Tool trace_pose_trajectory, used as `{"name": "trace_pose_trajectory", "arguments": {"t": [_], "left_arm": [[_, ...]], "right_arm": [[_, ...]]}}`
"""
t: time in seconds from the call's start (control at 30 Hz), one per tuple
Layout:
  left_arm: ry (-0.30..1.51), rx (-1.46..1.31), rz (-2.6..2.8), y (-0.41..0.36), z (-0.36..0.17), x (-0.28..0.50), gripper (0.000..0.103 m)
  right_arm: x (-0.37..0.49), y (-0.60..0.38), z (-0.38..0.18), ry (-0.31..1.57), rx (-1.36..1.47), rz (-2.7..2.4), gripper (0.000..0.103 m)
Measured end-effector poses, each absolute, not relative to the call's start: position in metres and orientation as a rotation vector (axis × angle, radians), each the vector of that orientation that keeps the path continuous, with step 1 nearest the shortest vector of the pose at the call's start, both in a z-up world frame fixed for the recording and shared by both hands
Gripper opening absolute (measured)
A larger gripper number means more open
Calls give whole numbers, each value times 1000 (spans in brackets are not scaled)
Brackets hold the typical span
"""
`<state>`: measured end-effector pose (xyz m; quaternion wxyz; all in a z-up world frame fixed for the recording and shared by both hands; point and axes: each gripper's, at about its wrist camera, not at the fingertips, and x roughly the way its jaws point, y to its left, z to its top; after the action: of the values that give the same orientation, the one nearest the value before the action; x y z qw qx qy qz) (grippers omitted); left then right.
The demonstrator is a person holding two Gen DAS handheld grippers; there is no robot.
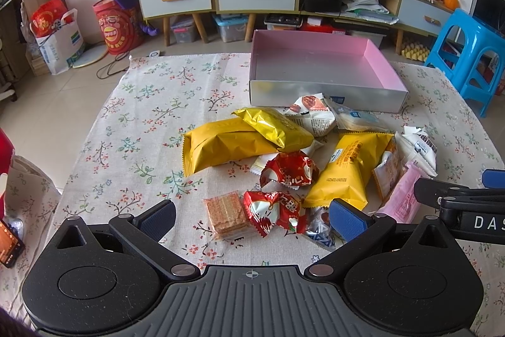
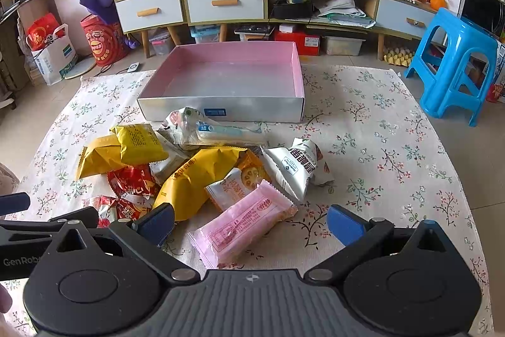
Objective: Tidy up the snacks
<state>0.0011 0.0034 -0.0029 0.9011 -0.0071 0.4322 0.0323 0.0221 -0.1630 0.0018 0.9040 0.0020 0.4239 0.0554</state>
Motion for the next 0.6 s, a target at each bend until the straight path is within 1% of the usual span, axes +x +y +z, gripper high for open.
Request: {"name": "trace_pose_trajectory", "arguments": {"t": [0.6], "left_arm": [[896,-15,70,4,-3,1,103]], "right_arm": [[22,-165,0,880,2,114,93]]}}
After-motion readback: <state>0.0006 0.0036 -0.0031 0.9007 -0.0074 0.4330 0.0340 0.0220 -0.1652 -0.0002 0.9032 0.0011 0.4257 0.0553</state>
